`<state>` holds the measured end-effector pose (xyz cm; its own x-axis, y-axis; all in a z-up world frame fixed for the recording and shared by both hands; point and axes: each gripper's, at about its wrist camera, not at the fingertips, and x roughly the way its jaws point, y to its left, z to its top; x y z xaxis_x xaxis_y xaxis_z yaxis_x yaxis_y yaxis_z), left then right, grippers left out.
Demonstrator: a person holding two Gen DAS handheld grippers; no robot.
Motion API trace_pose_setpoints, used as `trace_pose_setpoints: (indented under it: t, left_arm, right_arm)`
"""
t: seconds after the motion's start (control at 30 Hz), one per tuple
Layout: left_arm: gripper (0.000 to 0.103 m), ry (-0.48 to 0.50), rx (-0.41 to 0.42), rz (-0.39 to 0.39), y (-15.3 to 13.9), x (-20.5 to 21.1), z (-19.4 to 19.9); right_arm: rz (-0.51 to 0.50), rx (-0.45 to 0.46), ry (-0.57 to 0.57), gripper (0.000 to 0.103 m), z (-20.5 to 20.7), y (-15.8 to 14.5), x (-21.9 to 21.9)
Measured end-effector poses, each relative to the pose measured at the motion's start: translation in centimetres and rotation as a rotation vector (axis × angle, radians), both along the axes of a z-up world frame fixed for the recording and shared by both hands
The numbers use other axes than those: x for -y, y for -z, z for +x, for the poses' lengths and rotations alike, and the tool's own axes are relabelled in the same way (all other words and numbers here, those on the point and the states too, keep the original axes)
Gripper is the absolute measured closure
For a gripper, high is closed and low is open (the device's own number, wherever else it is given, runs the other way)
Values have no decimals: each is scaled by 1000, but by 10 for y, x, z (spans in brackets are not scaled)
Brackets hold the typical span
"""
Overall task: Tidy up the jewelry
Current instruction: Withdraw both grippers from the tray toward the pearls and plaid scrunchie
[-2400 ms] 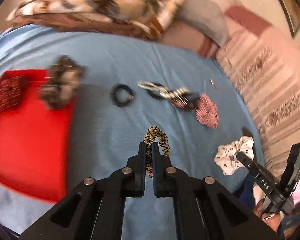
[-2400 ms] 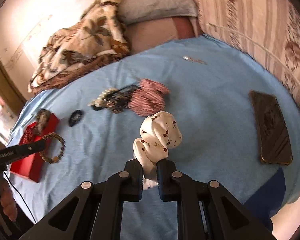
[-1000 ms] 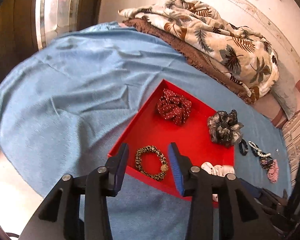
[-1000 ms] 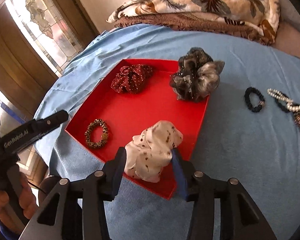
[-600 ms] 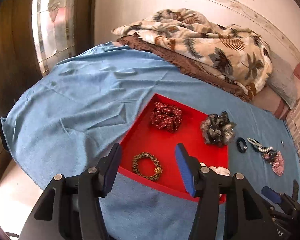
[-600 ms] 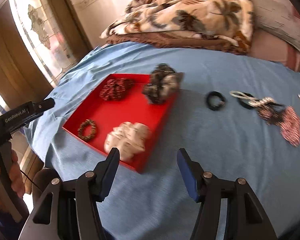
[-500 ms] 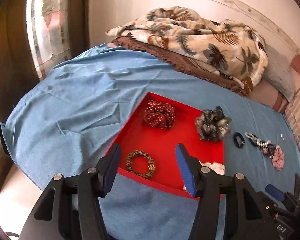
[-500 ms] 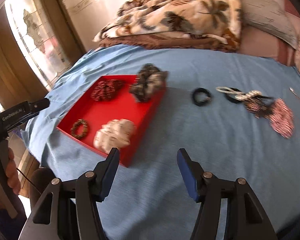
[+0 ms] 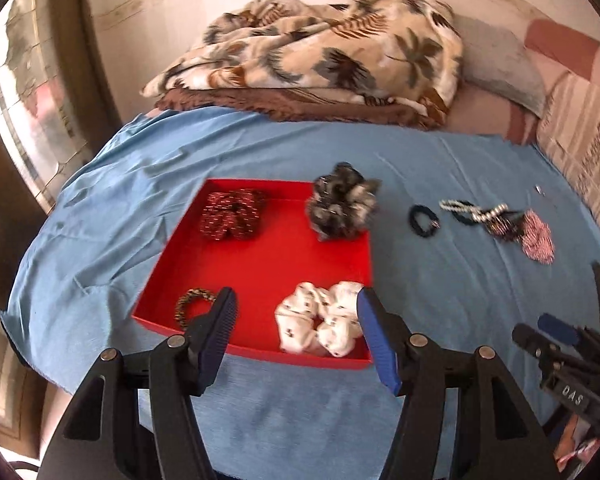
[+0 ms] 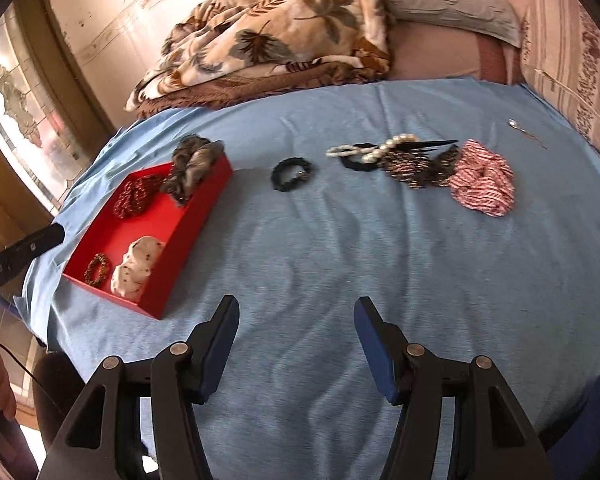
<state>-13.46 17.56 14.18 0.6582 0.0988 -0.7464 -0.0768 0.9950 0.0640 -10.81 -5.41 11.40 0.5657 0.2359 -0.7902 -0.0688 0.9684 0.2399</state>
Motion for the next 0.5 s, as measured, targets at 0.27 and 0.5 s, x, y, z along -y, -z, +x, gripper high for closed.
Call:
trace_pose_setpoints:
  t: [0.27,0.5]
  left_arm:
    - [41,43,-27,26,4,23,1]
    - [39,74,-50,37,7,37,6]
  right_arm:
    - [4,0,63,35,-3,3,29]
    - [-2,2,114,35,-6,6,57]
